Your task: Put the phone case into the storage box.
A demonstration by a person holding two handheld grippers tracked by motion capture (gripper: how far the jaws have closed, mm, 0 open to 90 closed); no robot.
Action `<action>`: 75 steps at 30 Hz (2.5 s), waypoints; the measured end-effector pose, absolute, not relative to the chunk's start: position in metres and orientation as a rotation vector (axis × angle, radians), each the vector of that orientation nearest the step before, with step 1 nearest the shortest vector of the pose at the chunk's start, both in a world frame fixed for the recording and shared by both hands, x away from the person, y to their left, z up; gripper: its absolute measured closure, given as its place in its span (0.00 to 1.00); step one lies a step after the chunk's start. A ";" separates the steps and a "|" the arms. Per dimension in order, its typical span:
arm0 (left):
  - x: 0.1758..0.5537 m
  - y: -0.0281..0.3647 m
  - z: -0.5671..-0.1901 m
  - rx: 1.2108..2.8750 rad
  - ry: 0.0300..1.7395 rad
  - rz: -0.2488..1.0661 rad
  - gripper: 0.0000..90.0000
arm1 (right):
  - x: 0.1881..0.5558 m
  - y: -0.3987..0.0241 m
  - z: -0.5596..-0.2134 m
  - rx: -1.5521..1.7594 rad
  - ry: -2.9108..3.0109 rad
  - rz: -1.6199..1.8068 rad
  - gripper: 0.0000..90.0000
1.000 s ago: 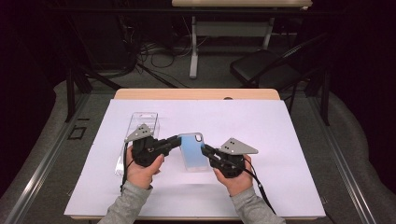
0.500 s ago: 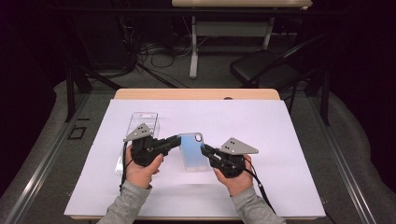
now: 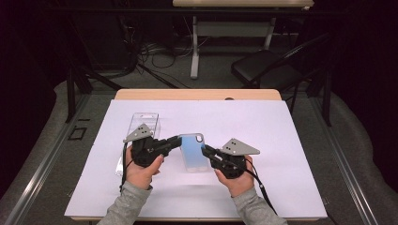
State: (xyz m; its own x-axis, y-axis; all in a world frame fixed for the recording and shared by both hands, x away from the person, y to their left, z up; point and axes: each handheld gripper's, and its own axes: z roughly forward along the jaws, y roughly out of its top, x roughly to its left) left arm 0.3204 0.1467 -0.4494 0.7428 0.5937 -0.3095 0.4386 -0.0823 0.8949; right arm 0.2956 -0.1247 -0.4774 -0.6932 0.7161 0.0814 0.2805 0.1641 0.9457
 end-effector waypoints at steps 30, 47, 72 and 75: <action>0.324 0.152 -0.452 1.706 0.840 0.153 0.93 | 0.296 -0.123 -0.477 0.934 2.066 1.570 0.79; 0.328 0.167 -0.450 1.676 0.877 0.201 0.93 | 0.297 -0.123 -0.477 0.933 2.052 1.562 0.60; 0.332 0.190 -0.443 1.643 0.897 0.256 0.93 | 0.309 -0.135 -0.475 0.959 2.026 1.516 0.28; 0.332 0.192 -0.442 1.642 0.897 0.258 0.93 | 0.309 -0.138 -0.474 0.953 2.022 1.512 0.25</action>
State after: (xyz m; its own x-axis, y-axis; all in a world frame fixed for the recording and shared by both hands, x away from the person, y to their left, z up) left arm 0.3321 0.1918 -0.4420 0.6791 0.6721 -0.2951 0.4123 -0.0167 0.9109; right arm 0.3089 -0.1381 -0.4739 -0.6661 0.7438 0.0551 0.2633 0.1654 0.9504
